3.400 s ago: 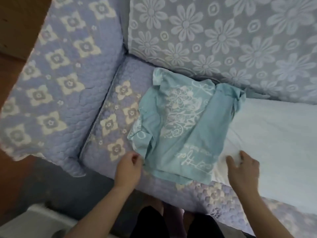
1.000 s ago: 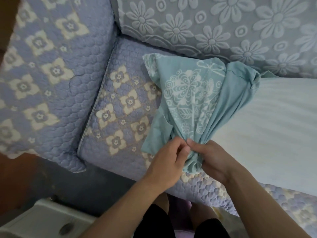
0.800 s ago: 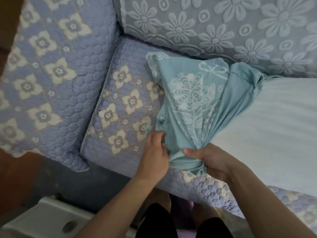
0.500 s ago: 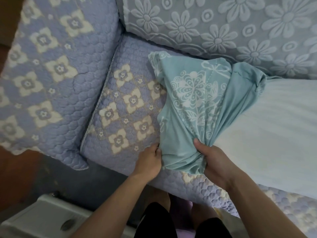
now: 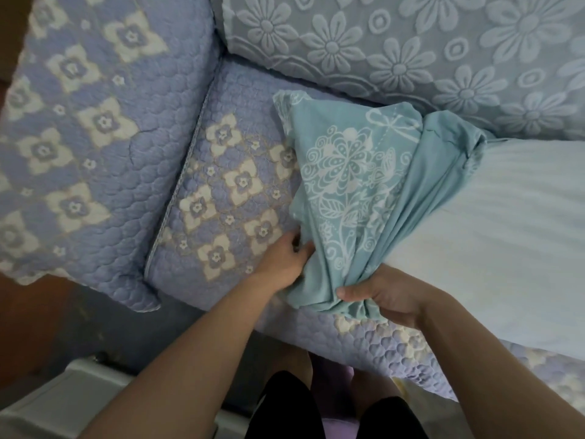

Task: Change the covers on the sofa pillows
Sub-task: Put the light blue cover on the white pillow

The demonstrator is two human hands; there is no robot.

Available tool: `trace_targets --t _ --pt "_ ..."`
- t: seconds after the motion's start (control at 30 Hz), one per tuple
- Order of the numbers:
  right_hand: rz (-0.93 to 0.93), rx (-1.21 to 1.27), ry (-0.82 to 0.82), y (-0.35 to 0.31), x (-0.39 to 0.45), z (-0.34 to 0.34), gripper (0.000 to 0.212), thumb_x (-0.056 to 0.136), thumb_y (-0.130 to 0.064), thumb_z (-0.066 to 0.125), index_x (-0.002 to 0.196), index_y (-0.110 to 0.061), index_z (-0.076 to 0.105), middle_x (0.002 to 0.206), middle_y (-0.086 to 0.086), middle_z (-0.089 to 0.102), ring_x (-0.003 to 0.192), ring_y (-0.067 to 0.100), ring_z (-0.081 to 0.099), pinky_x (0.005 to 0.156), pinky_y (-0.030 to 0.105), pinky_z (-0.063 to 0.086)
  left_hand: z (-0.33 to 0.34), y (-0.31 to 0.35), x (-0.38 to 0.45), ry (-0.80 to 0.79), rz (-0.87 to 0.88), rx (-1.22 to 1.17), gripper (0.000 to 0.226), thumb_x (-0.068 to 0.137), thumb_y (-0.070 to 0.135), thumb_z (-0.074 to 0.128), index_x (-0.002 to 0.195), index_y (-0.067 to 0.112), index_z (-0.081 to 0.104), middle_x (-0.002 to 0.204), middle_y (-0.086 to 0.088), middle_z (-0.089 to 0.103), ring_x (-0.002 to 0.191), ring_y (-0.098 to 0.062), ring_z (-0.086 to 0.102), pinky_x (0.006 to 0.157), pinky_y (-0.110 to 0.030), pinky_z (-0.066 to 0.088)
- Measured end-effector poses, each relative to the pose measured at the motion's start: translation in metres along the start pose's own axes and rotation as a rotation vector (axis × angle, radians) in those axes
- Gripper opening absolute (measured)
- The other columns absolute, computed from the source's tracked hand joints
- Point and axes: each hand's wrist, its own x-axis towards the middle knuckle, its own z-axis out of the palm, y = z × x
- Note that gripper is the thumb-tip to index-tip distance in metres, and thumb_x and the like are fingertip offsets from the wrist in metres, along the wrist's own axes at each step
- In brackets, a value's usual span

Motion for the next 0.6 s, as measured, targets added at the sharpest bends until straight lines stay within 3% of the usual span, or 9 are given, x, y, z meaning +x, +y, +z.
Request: trace_targets --t 0.07,0.17,0.23,0.33,0.4,0.47,0.53,0.6 --pt "0.002 -0.005 0.008 0.003 -0.004 0.000 0.053 0.084 -0.004 0.075 0.134 -0.015 0.061 0.130 0.003 0.068 0.121 0.022 0.063 0.099 0.035 0.049 -0.006 0.009 0.008 -0.104 0.000 0.117 0.044 0.100 0.053 0.048 0.131 0.023 0.055 0.112 0.004 0.063 0.105 -0.019 0.061 0.086 -0.032 0.045" --pt "-0.014 -0.027 0.084 0.010 -0.018 -0.003 0.056 0.084 -0.008 0.076 0.136 -0.021 0.059 0.129 -0.004 0.068 0.121 0.014 0.063 0.102 0.032 0.046 -0.001 0.024 0.013 -0.155 0.134 0.331 0.019 0.102 0.031 0.049 0.112 0.019 0.059 0.100 -0.002 0.062 0.094 -0.023 0.061 0.079 -0.033 0.046" --pt "-0.006 -0.109 0.125 0.021 -0.028 -0.004 0.054 0.084 -0.009 0.078 0.132 -0.027 0.061 0.125 -0.008 0.070 0.115 0.007 0.065 0.093 0.022 0.050 0.001 0.040 0.013 -0.123 0.205 0.462 0.019 0.099 0.021 0.047 0.104 0.014 0.064 0.101 -0.006 0.066 0.088 -0.025 0.062 0.074 -0.034 0.049" --pt "0.053 -0.412 0.255 0.050 -0.042 -0.002 0.052 0.081 -0.009 0.081 0.114 -0.045 0.062 0.115 -0.025 0.068 0.102 -0.016 0.060 0.081 0.004 0.046 -0.020 0.060 0.011 0.032 0.254 0.489 0.023 0.099 0.022 0.049 0.081 0.015 0.063 0.083 -0.004 0.063 0.072 -0.022 0.056 0.063 -0.031 0.041" --pt "0.014 -0.419 0.436 0.070 -0.048 -0.004 0.041 0.082 -0.010 0.080 0.105 -0.041 0.067 0.107 -0.022 0.072 0.101 -0.012 0.063 0.086 0.013 0.049 -0.039 0.076 0.007 0.030 0.300 0.319 0.040 0.102 0.030 0.052 0.064 0.018 0.055 0.069 0.001 0.058 0.065 -0.019 0.053 0.062 -0.031 0.038" --pt "-0.030 -0.386 0.537 0.076 -0.048 0.000 0.029 0.086 -0.009 0.077 0.098 -0.035 0.069 0.097 -0.017 0.074 0.092 -0.010 0.066 0.079 0.013 0.048 -0.051 0.089 0.003 -0.028 0.320 0.249 0.050 0.102 0.042 0.053 0.057 0.022 0.049 0.062 0.003 0.054 0.058 -0.015 0.050 0.058 -0.031 0.038" --pt "-0.063 -0.511 0.602 0.078 -0.052 -0.002 0.020 0.088 -0.014 0.075 0.083 -0.031 0.067 0.082 -0.016 0.070 0.075 -0.008 0.064 0.064 0.008 0.043 -0.063 0.092 0.005 -0.021 0.331 0.414 0.052 0.101 0.051 0.051 0.060 0.020 0.048 0.064 0.000 0.055 0.060 -0.018 0.051 0.058 -0.032 0.037" --pt "-0.064 -0.654 0.797 0.081 -0.075 -0.021 0.017 0.090 -0.015 0.073 0.073 -0.016 0.070 0.063 -0.005 0.065 0.056 0.002 0.056 0.055 0.018 0.041 -0.082 0.084 0.015 0.106 0.324 0.618 0.051 0.101 0.055 0.046 0.070 0.016 0.055 0.077 -0.009 0.062 0.073 -0.029 0.059 0.064 -0.035 0.039"
